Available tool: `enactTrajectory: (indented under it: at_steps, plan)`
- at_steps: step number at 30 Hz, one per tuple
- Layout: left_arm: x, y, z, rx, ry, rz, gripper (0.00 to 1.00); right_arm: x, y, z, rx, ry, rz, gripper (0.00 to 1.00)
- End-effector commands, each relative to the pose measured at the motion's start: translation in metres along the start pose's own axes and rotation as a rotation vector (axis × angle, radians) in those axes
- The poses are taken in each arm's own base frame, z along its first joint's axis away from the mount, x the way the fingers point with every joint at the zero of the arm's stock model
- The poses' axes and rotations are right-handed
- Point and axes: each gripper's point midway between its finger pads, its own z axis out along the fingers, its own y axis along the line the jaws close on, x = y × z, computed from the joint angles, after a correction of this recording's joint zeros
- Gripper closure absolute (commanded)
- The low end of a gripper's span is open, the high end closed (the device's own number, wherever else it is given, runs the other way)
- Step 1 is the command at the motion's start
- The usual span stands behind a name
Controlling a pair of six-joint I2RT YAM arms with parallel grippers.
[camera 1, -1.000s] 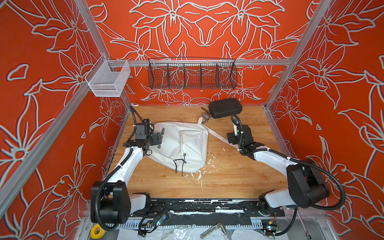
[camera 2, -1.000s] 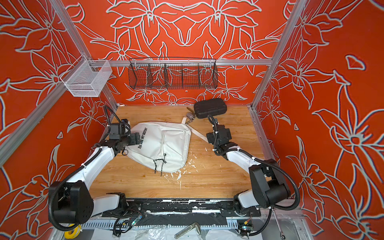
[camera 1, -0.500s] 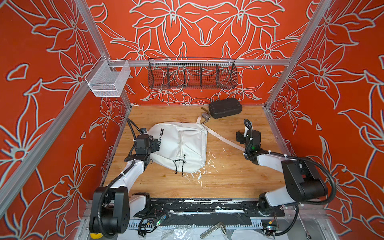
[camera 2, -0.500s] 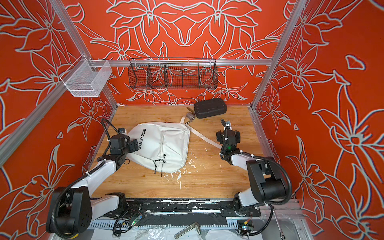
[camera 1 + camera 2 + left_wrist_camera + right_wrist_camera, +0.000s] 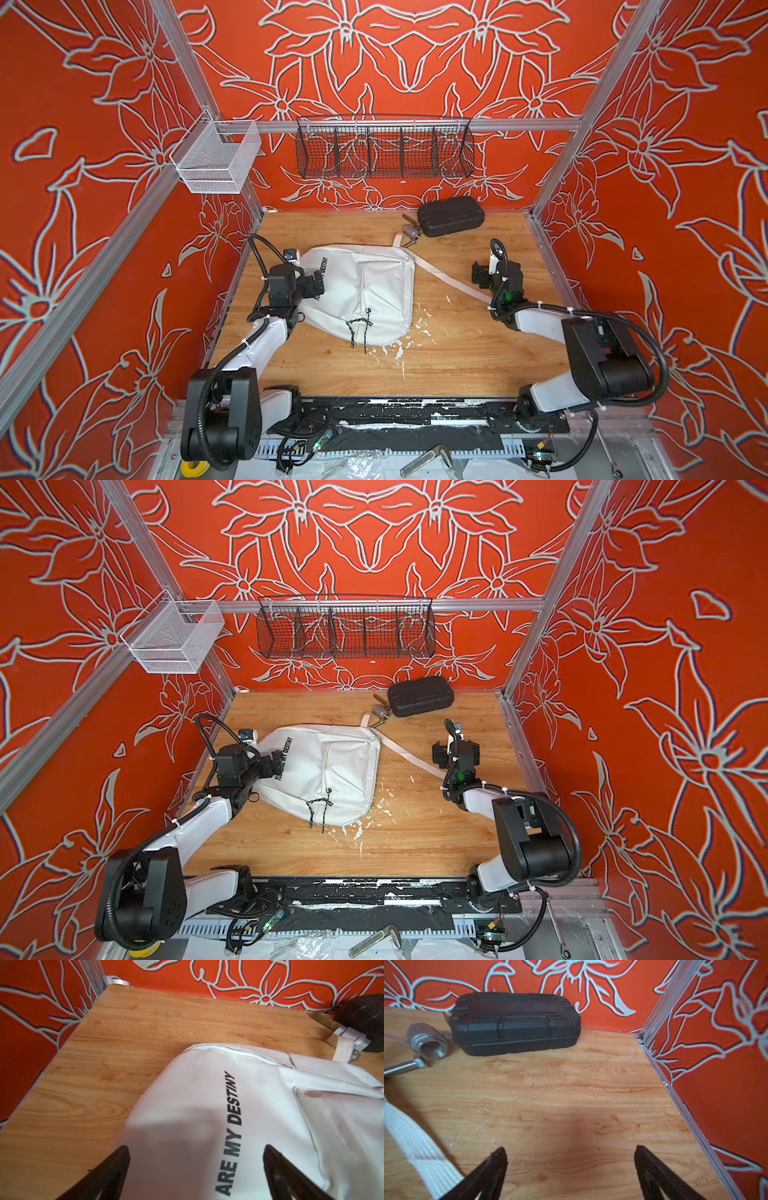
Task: Pack the student bag
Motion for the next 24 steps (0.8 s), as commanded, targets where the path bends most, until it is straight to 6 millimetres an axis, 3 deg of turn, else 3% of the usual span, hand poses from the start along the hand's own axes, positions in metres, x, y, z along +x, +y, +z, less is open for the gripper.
enactTrajectory:
  at_steps: [1,3,6,8,12,14,16,18,24]
  plan:
    - [0.016,-0.001,-0.009,-0.004,-0.026,0.011,0.02,-0.025,-0.021,-0.038,0.057,0.03,0.069,0.03]
    - [0.026,0.007,-0.013,-0.03,-0.088,-0.025,0.02,-0.009,-0.025,-0.053,0.055,0.038,0.064,0.03]
    - [0.036,0.004,0.001,-0.009,-0.075,-0.014,0.02,0.016,-0.02,-0.063,0.008,-0.12,-0.025,0.03]
    - [0.045,0.0,0.016,0.019,-0.028,0.0,0.02,0.023,-0.023,-0.054,0.02,-0.128,-0.002,0.03]
    - [0.049,-0.004,0.026,0.034,0.016,0.016,0.02,0.054,0.005,-0.032,-0.119,-0.085,-0.07,0.03]
    - [0.049,-0.004,0.026,0.026,0.02,0.018,0.03,0.044,0.004,-0.034,-0.109,-0.158,-0.051,0.03]
    - [0.049,-0.004,0.026,0.024,0.023,0.022,0.03,0.054,0.007,-0.034,-0.143,-0.081,-0.067,0.03]
    - [0.049,-0.004,0.026,0.025,0.023,0.022,0.03,0.047,0.006,-0.031,-0.132,-0.136,-0.051,0.03]
    - [0.05,-0.005,0.027,0.024,0.032,0.031,0.02,0.05,0.004,-0.027,-0.133,-0.082,-0.053,0.03]
